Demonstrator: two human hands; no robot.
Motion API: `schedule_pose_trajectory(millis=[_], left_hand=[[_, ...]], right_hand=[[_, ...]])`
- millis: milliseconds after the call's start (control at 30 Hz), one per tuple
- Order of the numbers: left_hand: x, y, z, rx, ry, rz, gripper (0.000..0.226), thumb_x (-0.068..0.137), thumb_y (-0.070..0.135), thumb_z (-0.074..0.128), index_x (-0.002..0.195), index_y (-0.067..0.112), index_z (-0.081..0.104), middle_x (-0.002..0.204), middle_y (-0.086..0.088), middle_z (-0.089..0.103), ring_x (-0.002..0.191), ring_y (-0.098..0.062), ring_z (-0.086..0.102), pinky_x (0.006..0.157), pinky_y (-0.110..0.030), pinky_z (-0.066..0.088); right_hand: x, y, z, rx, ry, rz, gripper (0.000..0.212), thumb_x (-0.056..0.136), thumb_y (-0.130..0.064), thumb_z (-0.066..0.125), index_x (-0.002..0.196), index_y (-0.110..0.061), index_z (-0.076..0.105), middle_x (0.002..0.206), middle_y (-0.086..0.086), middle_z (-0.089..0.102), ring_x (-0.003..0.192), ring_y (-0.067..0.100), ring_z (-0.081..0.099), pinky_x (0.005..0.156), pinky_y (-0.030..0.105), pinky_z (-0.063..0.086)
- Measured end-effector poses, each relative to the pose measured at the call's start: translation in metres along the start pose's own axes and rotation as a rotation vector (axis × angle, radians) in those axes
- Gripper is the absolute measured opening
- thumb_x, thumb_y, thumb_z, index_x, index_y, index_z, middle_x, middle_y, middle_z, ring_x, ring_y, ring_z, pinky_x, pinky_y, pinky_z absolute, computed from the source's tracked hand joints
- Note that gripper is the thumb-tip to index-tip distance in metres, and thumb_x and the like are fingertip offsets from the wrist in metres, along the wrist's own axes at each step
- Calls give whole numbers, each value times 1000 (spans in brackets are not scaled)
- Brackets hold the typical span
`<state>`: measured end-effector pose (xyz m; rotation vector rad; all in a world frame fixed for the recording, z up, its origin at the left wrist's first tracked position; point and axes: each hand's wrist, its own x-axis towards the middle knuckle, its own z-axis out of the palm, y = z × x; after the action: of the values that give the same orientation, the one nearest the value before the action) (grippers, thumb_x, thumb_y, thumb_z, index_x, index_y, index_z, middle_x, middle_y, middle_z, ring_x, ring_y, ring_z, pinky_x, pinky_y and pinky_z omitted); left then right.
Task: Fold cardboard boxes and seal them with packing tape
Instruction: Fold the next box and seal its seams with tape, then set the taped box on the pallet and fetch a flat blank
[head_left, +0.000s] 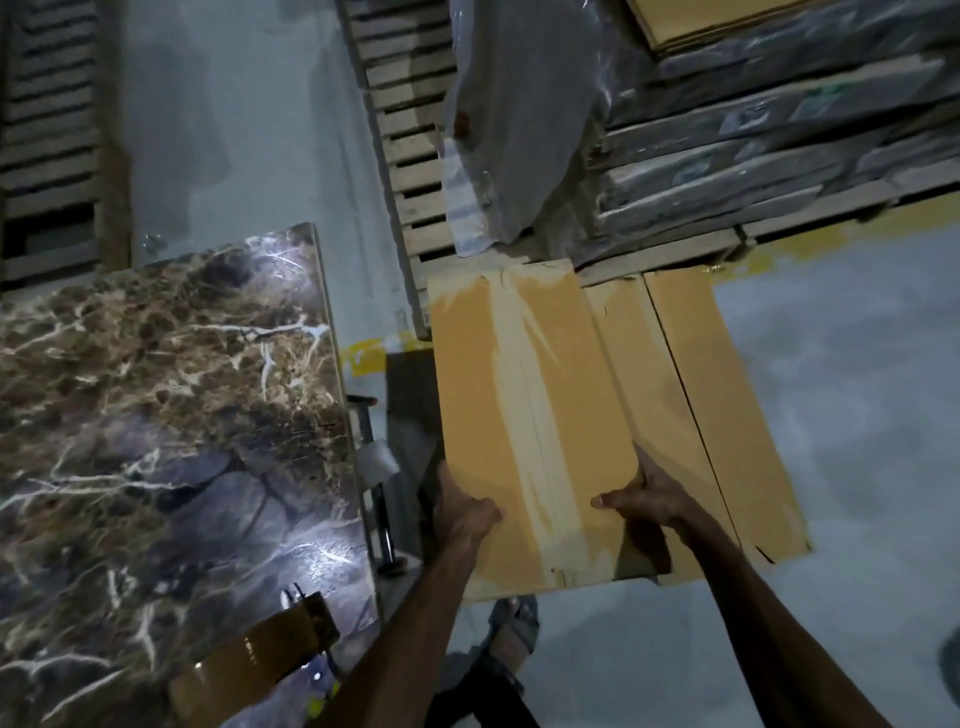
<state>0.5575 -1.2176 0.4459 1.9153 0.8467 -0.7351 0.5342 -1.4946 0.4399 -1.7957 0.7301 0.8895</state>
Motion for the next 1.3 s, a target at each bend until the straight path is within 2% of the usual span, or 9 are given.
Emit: schedule_pose_trajectory(millis=[133,267,367,467,567,700,800,1033,1300], left_hand=[[15,-17,25,74,-10,-32,121,81,-3,82,166,30,3,165,-10,33,136,-39,48,89,-40,53],[23,-27,42,215,-17,-23,118,87,0,72,164,32,-11,165,-12,34,128,-40,55,80,-35,49],[27,-31,48,351,-22,29,114,91,2,67,163,25,-19,171,-12,19,116,-41,61,75,-38,52],[34,-33,49,434,-32,32,115,93,5,66,161,20,-25,174,-11,2,106,-40,64,74,-43,57],[28,-29,51,515,-26,36,115,93,5,66,161,18,-26,174,-9,-8,121,-41,59,73,-38,53],[11,-13,53,677,-44,194,114,89,10,69,164,27,-15,171,-5,-23,154,-40,19,104,-47,49],[-5,14,47,733,-52,288,110,86,10,69,165,30,-5,172,-3,-19,159,-35,-2,120,-53,36],[-55,102,-3,618,-14,545,91,98,25,65,166,33,5,174,0,-14,158,-33,9,111,-41,42],[-128,166,-135,508,141,797,92,95,23,69,164,34,9,174,1,-4,158,-32,17,113,-47,44]], right_hand=[[9,15,14,-26,74,-22,126,67,-43,96,164,-33,15,155,5,43,141,34,41,98,35,39],[24,40,37,-11,193,-25,145,50,-65,93,163,-27,11,164,6,34,147,33,36,111,46,41],[25,49,60,-94,342,0,138,64,-60,92,165,-23,6,168,7,25,152,33,30,114,53,39],[24,49,77,-176,425,16,134,69,-62,87,165,-27,0,164,12,31,145,40,38,106,59,44],[25,49,80,-175,425,24,134,70,-57,88,164,-29,-3,165,12,28,144,42,37,106,61,43],[17,40,77,-231,458,32,128,72,-50,90,164,-30,2,169,10,20,149,40,30,109,63,42],[4,14,73,-272,475,-21,119,78,-42,88,164,-26,8,169,10,20,150,39,29,110,60,41],[-49,-95,61,-211,535,-274,103,88,-38,79,165,-26,12,170,7,18,149,36,30,109,51,41],[-176,-254,78,-230,648,-589,96,86,-41,80,161,-24,22,167,3,23,146,31,35,108,47,44]])
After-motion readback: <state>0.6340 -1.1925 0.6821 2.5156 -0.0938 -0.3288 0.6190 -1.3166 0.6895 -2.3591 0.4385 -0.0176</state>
